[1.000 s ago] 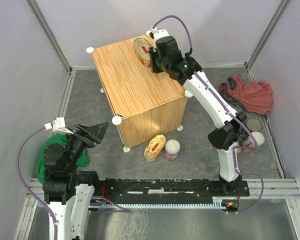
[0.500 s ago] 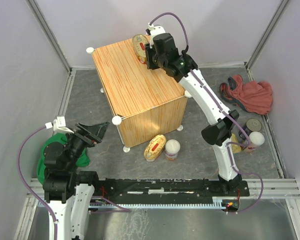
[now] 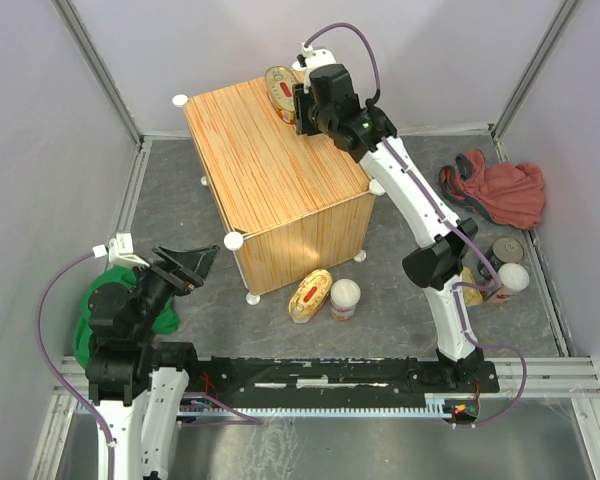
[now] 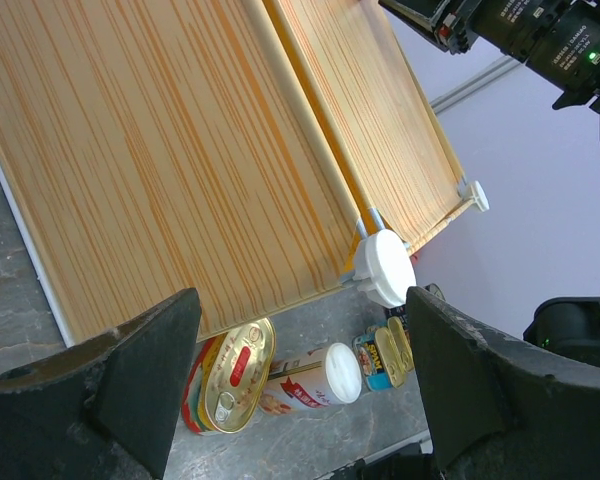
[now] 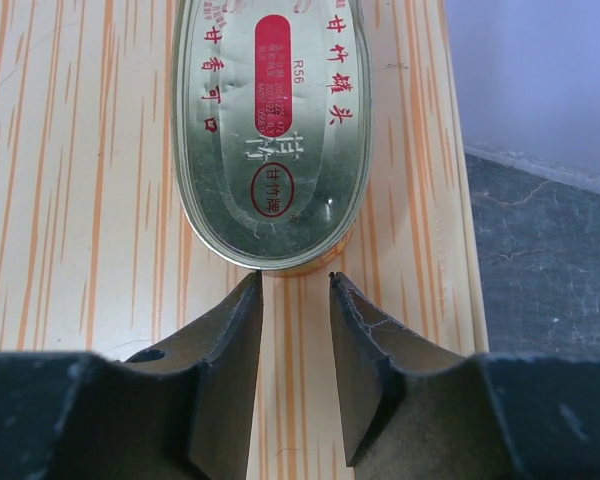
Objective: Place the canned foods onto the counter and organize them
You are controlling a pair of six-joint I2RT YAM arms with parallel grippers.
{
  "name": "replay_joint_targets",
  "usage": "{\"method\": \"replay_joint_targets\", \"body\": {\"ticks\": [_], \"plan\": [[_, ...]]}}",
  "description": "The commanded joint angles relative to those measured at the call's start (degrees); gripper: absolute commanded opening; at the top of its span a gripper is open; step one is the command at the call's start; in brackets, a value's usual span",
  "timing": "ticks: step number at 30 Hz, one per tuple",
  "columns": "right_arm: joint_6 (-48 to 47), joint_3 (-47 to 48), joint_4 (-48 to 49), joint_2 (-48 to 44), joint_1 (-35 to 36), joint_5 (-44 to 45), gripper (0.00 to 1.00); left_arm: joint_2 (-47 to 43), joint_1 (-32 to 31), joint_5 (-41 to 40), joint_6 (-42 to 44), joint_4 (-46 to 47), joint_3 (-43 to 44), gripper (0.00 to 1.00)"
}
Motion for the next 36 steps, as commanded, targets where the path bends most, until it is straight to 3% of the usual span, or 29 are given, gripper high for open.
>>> {"method": "replay_joint_targets", "body": {"ticks": [1,12,25,36], "plan": [[-0.4,3.3,3.5,0.3,-0.9,1.2,0.42,0.5,0.1,1.7,0.4,0.5,1.7,0.90],[0.1,2.6,2.7,-1.3,-1.6,0.1,0.46,1.0,0.1,1.2,1.2,-0.3,2.0,0.90],[4.9,-30.8,-1.8,-33.2,6.4,10.2,0.64,0.3,0.1,3.4,9.3,-11.0,9.5,0.92],[15.1,-60.8,-9.2,-58.6,11.2,18.6,0.70,0.1,1.3,6.3,19.3,-22.7,14.7,0.93]]}}
